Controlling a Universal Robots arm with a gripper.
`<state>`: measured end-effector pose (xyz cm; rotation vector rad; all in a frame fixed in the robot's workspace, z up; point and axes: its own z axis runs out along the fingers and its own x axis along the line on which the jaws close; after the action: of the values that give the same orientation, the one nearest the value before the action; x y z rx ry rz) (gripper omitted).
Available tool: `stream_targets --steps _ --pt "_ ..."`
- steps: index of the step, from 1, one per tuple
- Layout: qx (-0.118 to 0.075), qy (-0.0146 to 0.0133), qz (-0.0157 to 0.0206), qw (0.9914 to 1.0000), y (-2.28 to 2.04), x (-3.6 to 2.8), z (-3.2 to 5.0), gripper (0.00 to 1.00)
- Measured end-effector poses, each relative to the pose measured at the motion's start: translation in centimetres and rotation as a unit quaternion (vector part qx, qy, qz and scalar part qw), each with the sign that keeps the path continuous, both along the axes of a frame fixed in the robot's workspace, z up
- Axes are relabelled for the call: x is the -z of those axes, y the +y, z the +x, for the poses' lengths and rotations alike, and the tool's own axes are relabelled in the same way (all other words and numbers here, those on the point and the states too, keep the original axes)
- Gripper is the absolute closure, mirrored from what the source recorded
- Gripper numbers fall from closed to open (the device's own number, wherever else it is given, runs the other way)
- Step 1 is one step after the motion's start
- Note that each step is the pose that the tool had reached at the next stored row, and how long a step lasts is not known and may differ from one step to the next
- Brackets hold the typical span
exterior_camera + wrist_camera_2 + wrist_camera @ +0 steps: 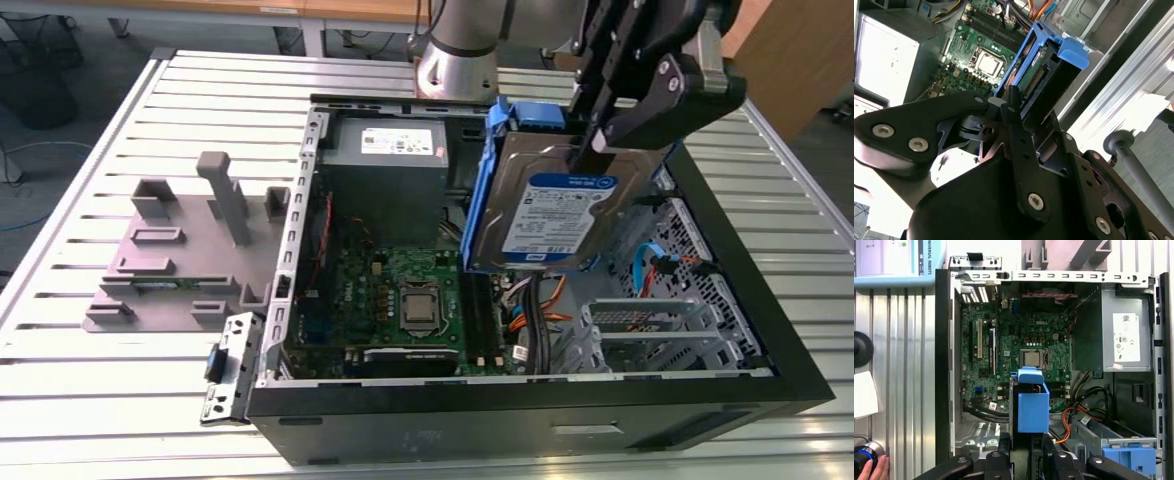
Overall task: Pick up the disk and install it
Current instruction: 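Pick up the disk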
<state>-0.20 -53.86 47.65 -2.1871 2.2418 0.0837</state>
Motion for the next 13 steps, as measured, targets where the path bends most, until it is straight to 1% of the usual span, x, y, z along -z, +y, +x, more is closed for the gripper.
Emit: stream_targets --steps 7,10,13 --pt "0.0 0.0 0.0001 1.0 0.0 0.05 2.03 0.65" --pt "0.0 0.0 0.0001 1.0 -0.05 0.06 2.59 0.65" --pt "0.0 0.0 0.0001 1.0 -0.27 0.08 3.04 0.65"
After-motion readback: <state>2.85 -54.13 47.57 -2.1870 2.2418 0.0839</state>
